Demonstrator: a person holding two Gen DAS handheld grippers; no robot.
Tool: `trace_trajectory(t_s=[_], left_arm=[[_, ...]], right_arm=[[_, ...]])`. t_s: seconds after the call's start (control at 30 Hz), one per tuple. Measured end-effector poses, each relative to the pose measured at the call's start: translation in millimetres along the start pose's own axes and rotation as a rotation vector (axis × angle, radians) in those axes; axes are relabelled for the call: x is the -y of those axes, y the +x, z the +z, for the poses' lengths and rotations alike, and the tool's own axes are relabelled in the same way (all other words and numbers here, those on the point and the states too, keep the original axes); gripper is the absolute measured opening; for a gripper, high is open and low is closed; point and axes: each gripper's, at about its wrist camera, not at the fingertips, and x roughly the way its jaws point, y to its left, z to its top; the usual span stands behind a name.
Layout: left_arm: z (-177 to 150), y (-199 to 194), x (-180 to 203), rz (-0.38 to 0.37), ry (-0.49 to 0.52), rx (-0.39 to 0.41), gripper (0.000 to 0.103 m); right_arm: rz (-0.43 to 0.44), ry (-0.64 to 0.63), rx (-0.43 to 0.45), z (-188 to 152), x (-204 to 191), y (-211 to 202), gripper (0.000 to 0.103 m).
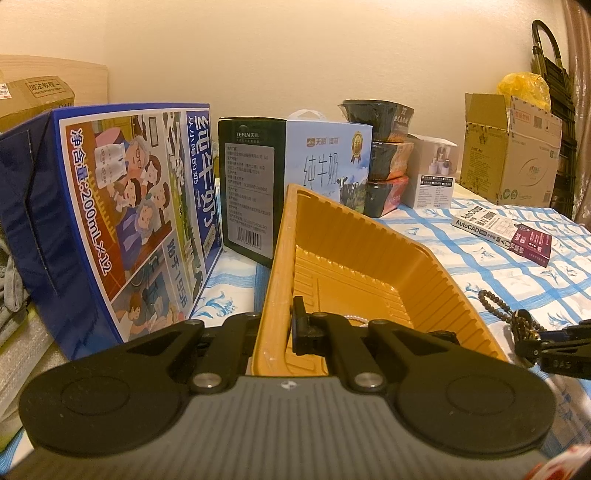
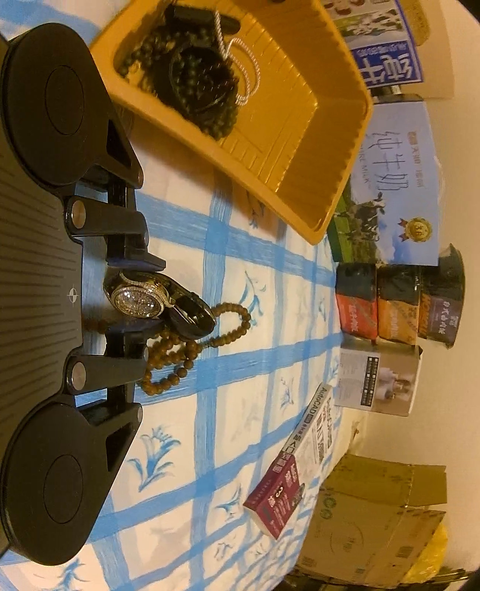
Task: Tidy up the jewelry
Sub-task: 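Return the right tool to the table and grasp the silver watch, then carry the silver watch into the tray and open the right tool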
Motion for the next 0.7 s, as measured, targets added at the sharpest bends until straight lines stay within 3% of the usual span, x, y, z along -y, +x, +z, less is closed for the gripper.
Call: trace_trajectory(t_s=[0.27,0.43,0.7], left_arm=[[1,0,1,0.000,0.002,0.001,0.004],[2,-1,2,0.000,0.005,0.002,0.004],[3,-1,3,-0.002,0.003,0.004,0.004]], right_arm=[[0.063,0.060,0.085,19,-5,-40,0.028],[0.175,0.039,0.136,41,-28,-61,0.028],[0.370,-0.004,0.113,59,-81,-51,0.028]])
